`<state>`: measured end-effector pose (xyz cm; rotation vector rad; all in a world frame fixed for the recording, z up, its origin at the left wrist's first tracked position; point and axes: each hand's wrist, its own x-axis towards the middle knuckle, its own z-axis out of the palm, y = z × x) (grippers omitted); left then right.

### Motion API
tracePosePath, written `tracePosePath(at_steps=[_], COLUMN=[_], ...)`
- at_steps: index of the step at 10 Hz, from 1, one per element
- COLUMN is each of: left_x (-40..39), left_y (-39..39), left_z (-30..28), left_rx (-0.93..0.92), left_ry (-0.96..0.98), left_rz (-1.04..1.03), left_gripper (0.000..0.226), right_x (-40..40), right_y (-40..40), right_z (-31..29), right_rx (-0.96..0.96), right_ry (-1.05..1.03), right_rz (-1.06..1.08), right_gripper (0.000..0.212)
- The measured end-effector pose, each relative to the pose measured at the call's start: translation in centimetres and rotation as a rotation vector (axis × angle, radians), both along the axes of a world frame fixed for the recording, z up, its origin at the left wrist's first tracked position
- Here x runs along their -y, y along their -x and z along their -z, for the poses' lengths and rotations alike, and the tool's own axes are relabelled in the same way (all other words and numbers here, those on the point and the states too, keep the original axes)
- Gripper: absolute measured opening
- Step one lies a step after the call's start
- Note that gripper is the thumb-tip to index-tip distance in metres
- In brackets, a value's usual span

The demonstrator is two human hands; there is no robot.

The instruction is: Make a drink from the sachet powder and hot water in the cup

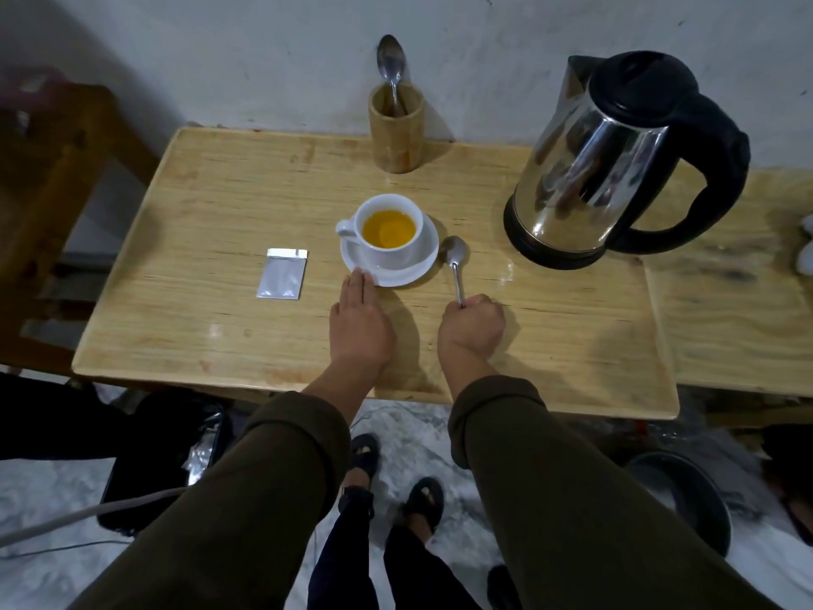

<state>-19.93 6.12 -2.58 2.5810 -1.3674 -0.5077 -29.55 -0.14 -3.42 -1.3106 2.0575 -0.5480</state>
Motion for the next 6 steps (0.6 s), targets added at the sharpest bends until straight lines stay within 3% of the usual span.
tracePosePath(at_steps=[5,6], left_x=[-0.27,-0.19], left_y=[-0.1,-0.2], left_z=[0.24,-0.15], left_rx=[-0.029,-0.026], left_ry=[0.027,0.031], left_rz=[0.029,0.023], left_gripper=[0.063,0.063], right_x=[-0.71,-1.03], right_y=[0.07,0.4], right_z=[-0.12,-0.53], right_rx=[-0.02,-0.053], right_ry=[0.023,0.062], right_rz=[0.006,0.007], right_gripper=[0.022,0.031])
